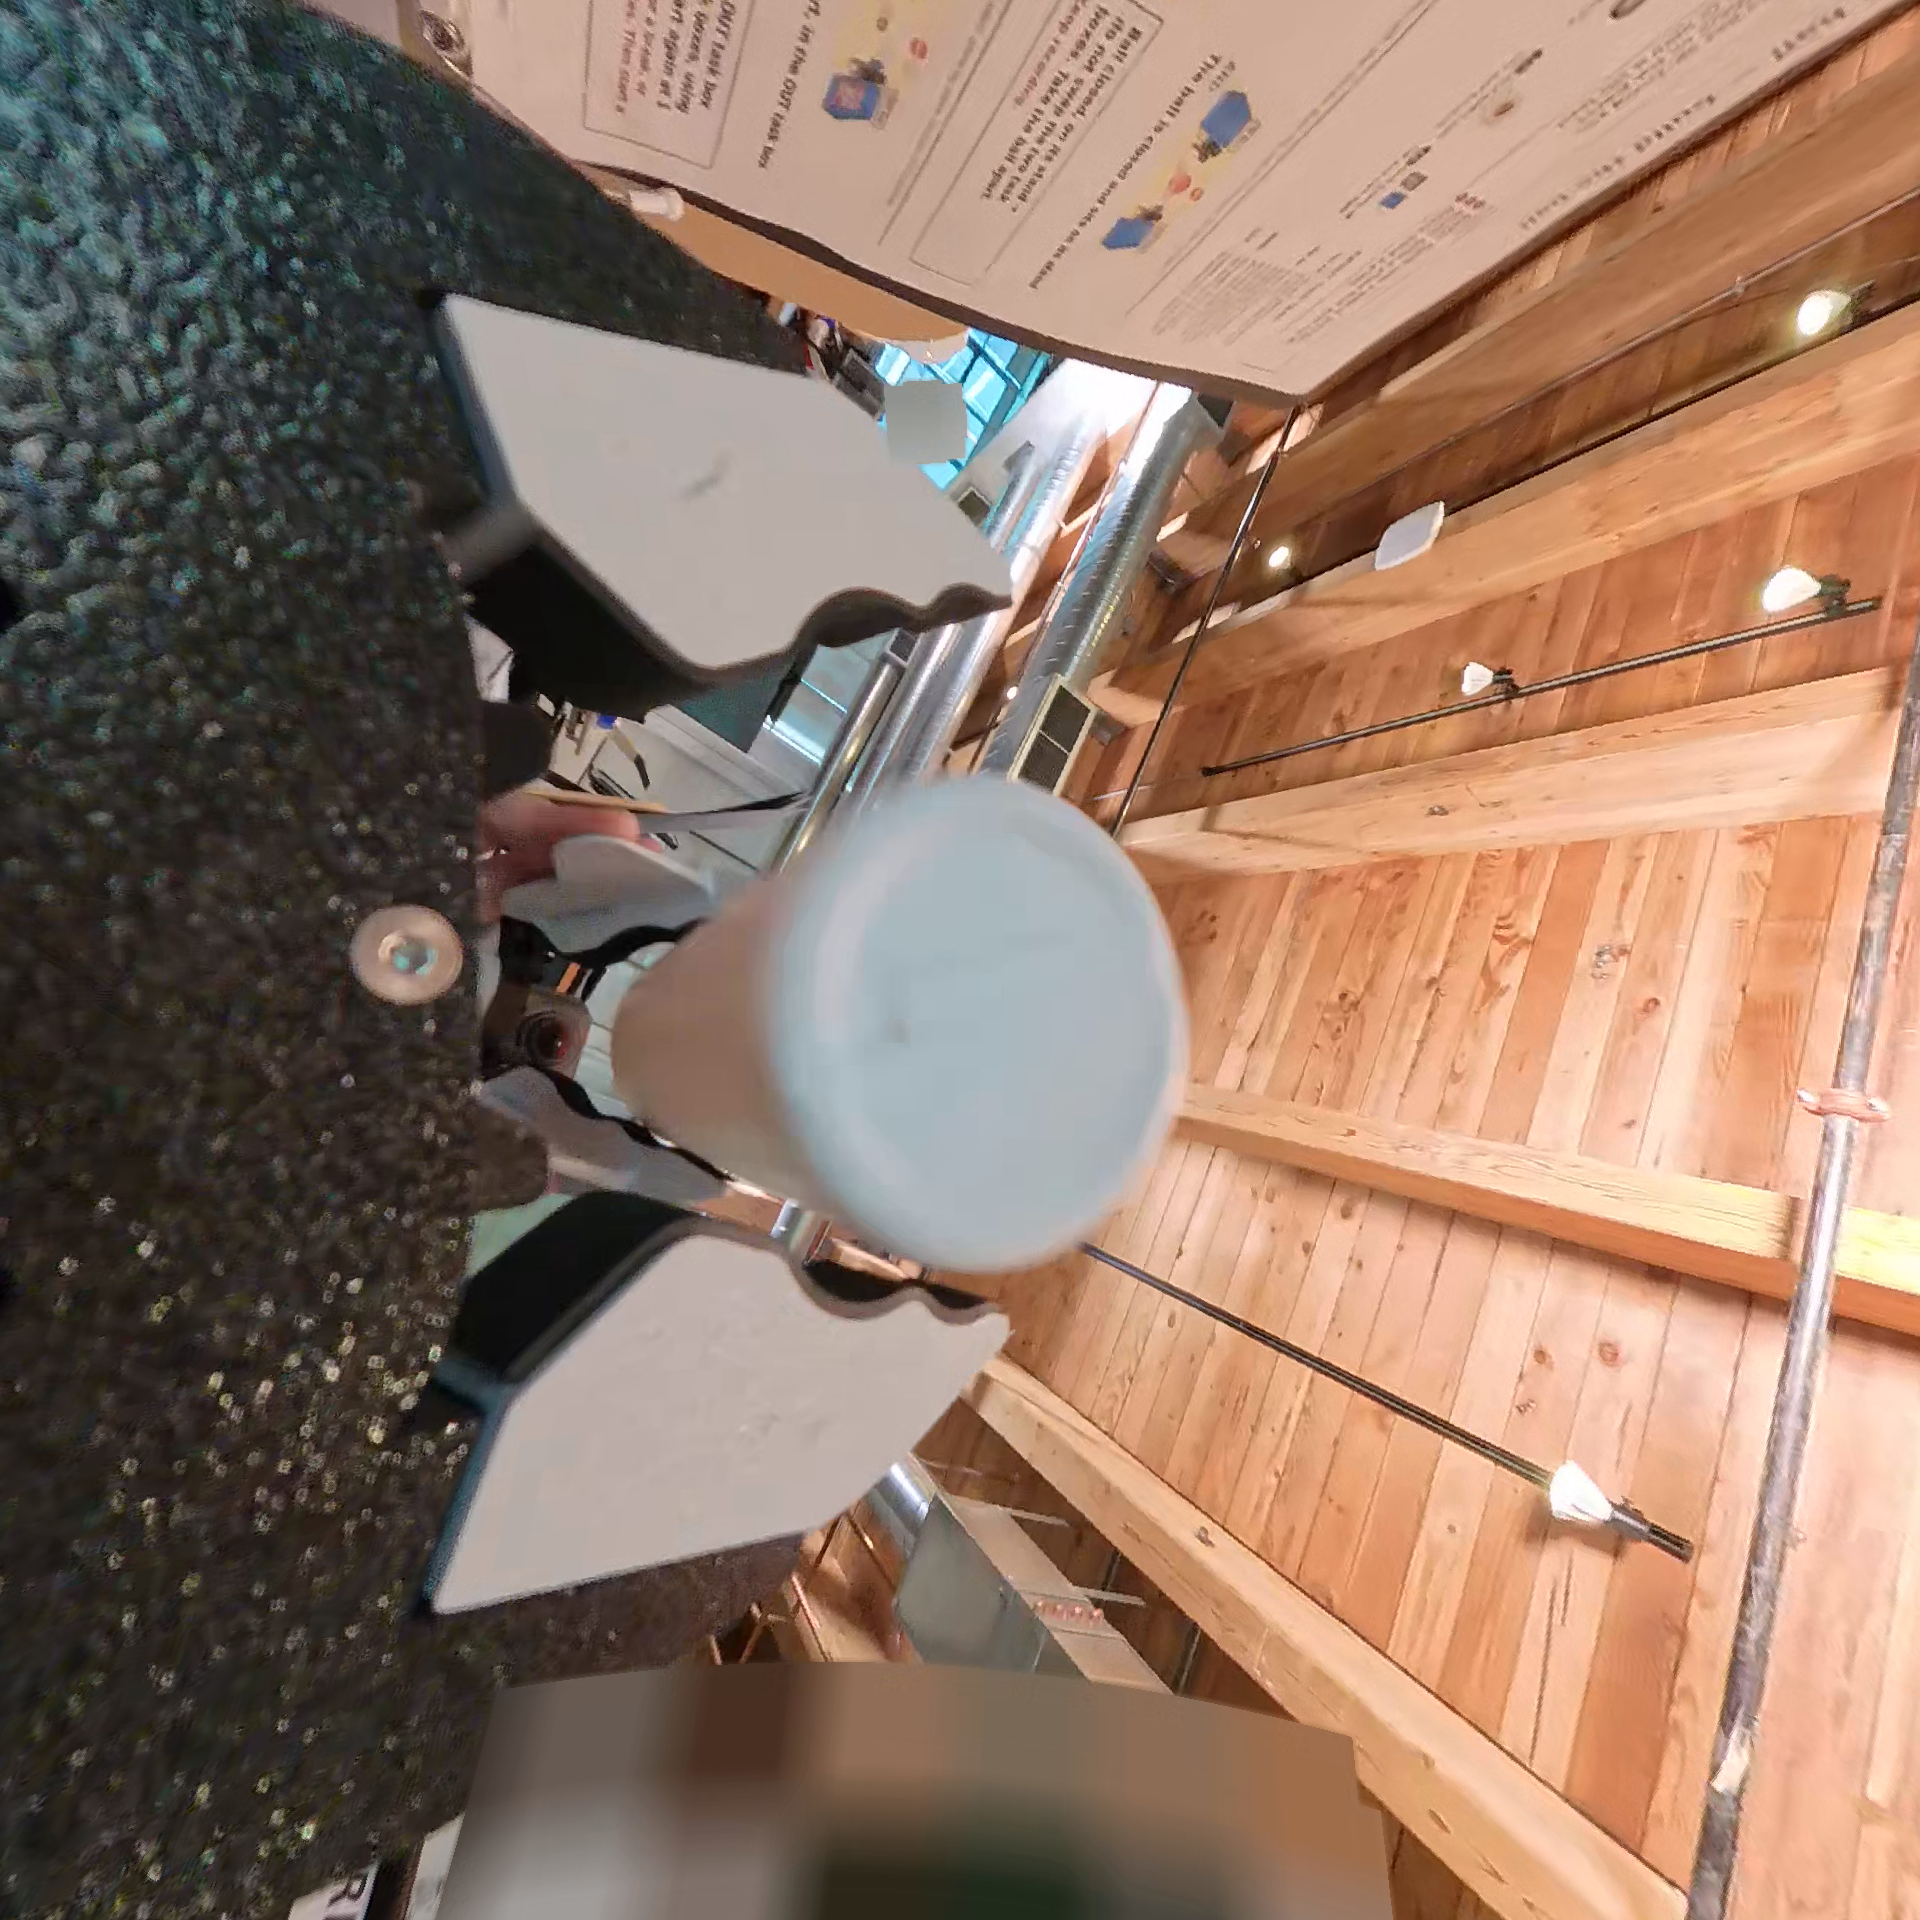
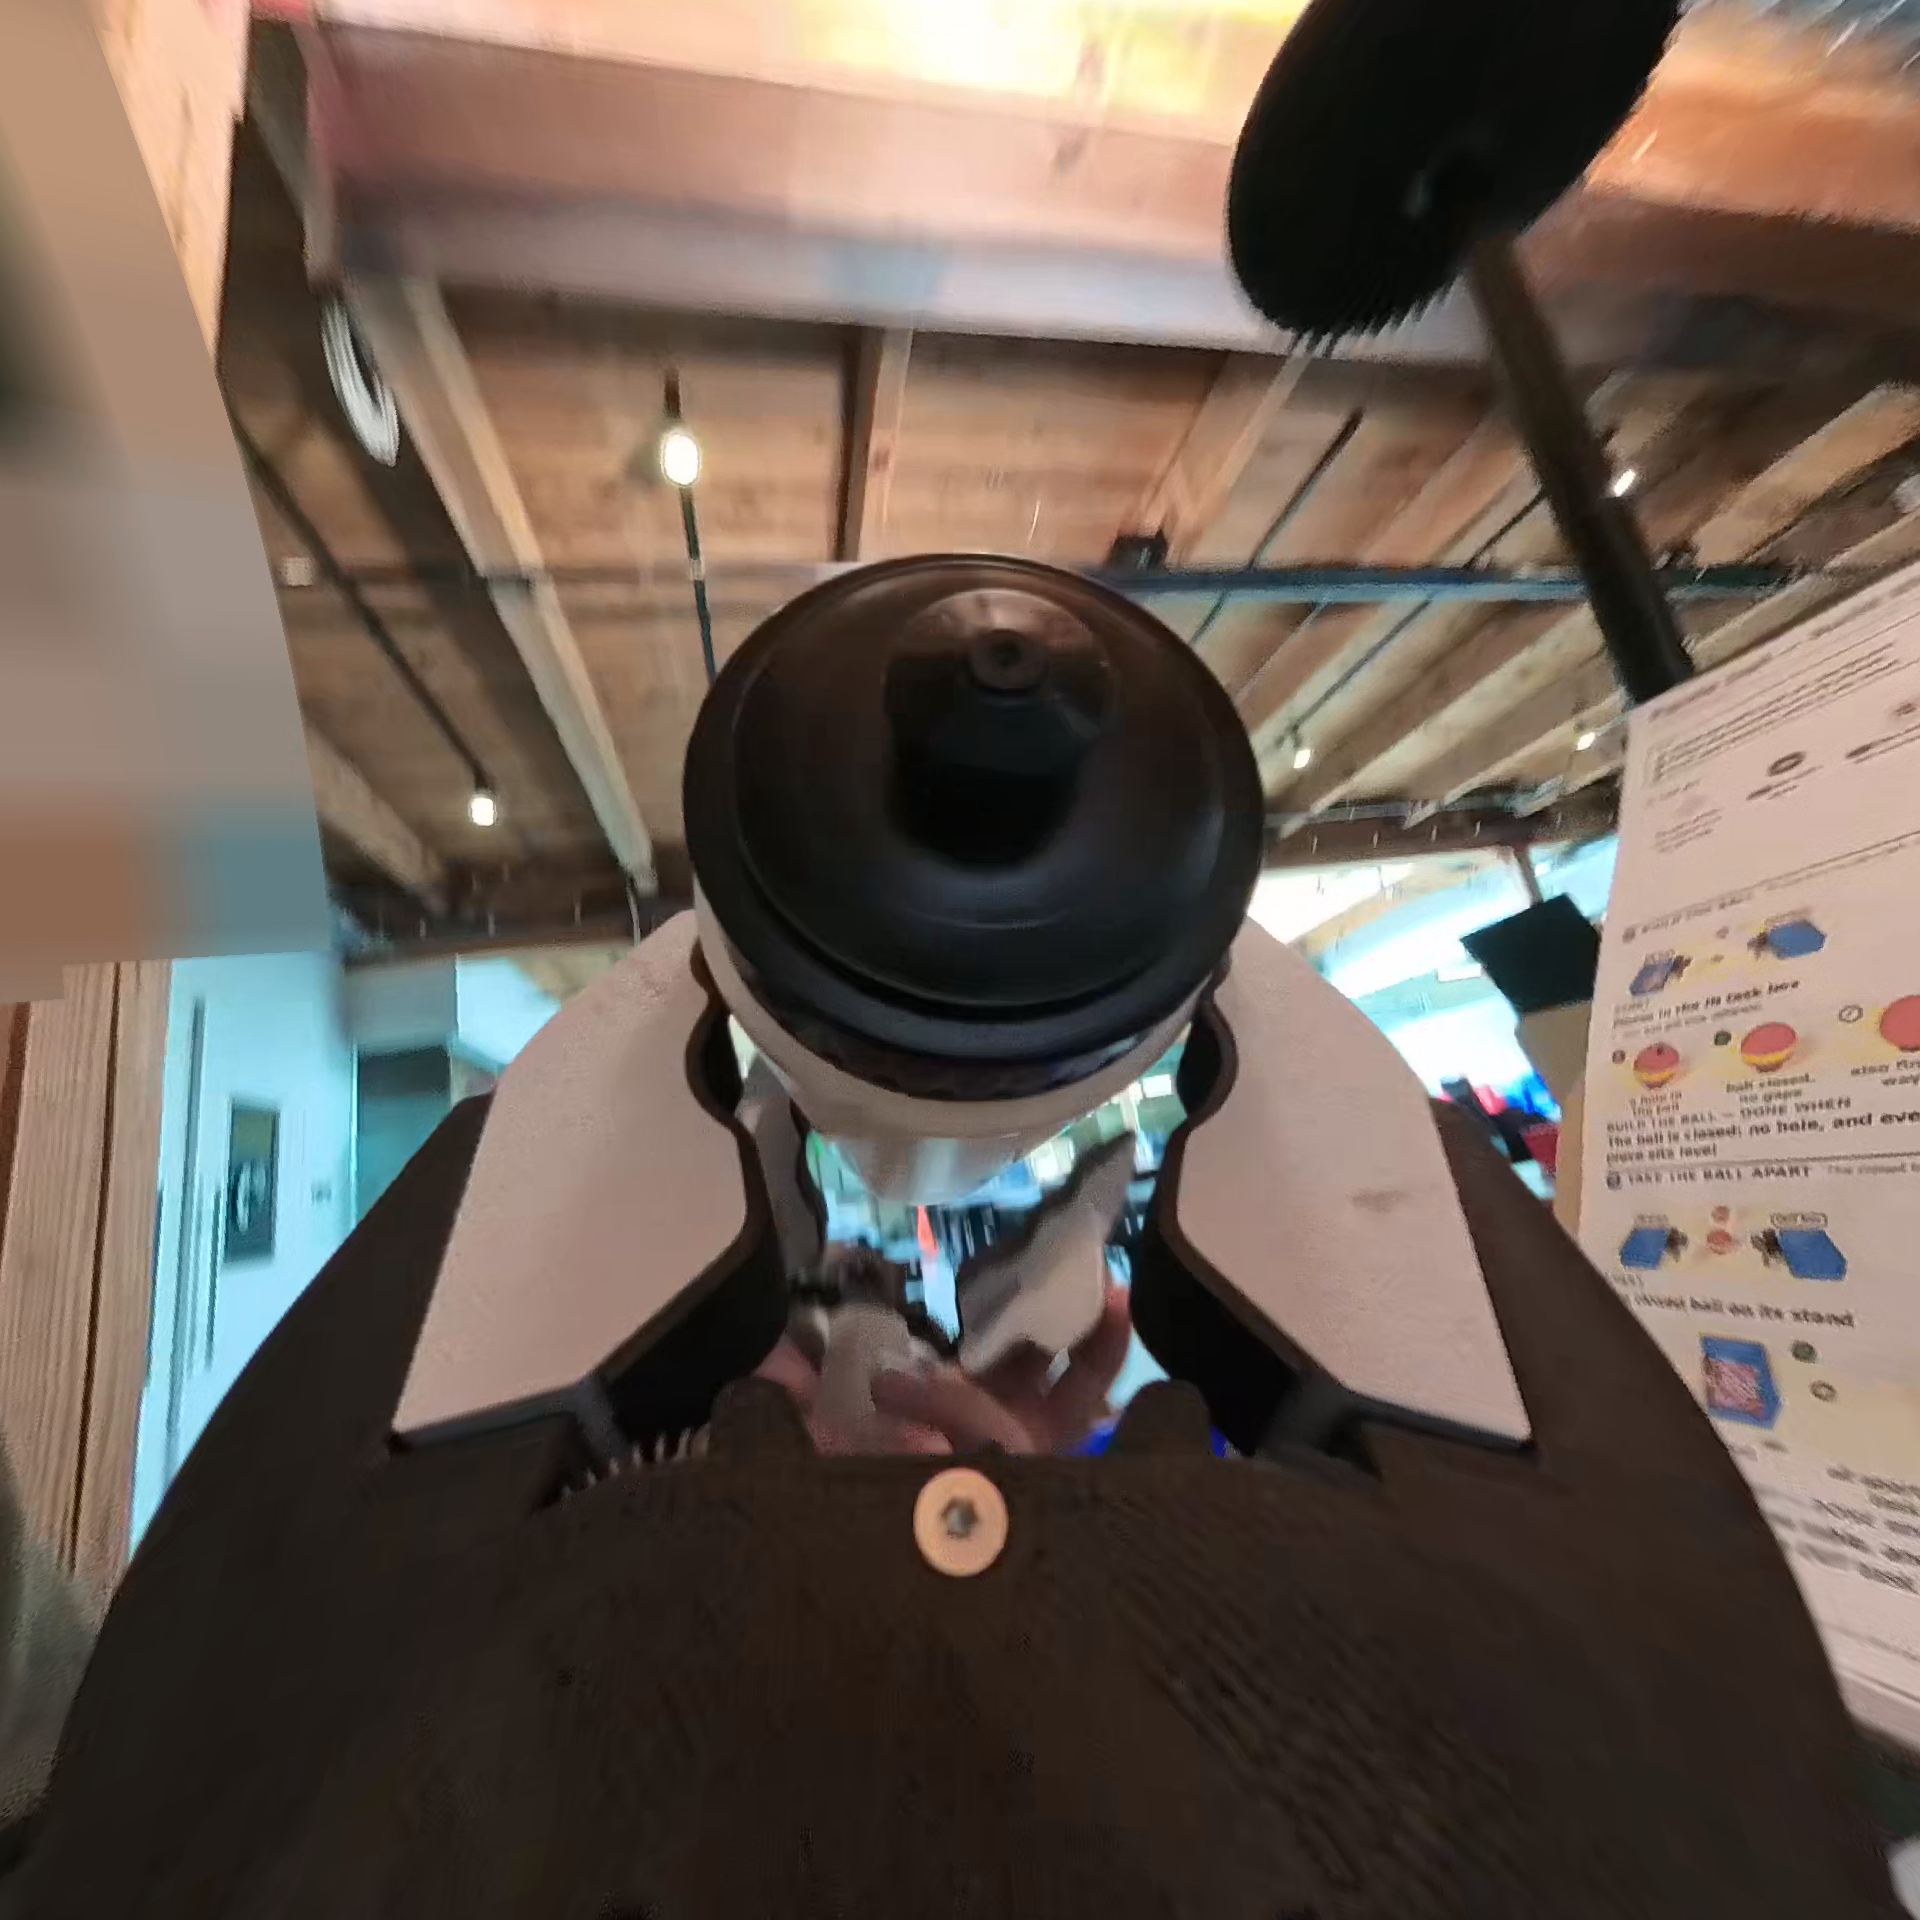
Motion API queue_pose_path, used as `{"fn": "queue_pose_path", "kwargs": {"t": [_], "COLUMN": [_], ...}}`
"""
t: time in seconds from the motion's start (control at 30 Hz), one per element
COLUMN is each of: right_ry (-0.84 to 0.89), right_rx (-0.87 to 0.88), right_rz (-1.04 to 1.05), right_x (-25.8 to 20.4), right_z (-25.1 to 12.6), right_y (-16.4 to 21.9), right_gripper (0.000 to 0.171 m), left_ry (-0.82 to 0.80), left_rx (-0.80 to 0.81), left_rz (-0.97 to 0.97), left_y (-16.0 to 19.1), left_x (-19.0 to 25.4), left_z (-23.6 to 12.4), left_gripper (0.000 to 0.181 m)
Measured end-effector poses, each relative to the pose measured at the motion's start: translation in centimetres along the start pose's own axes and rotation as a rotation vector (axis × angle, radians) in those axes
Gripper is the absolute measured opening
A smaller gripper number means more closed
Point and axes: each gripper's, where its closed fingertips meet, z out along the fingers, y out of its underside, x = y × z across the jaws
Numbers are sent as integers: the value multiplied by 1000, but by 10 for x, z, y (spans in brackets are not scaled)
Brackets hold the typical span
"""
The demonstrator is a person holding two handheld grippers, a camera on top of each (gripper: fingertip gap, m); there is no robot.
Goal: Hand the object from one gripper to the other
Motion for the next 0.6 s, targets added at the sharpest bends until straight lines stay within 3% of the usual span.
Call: {"fn": "queue_pose_path", "kwargs": {"t": [0.17, 0.33, 0.43, 0.6], "right_ry": [42, 46, -19, 6], "right_rx": [185, -7, -170, -404], "right_rz": [84, 41, 55, -27], "right_x": [7, 4, -6, 4], "right_z": [-7, 7, 16, 6], "right_y": [-20, 21, 55, 82], "right_gripper": [84, 84, 85, 84], "left_ry": [-24, 37, 36, -26], "left_rx": [-18, -121, -63, -159], "left_rz": [-51, 98, 192, 307], "left_y": [26, 49, 31, 18], "left_x": [-13, 2, 8, 8], "left_z": [-1, 4, 0, 1], "left_gripper": [118, 114, 99, 97]}}
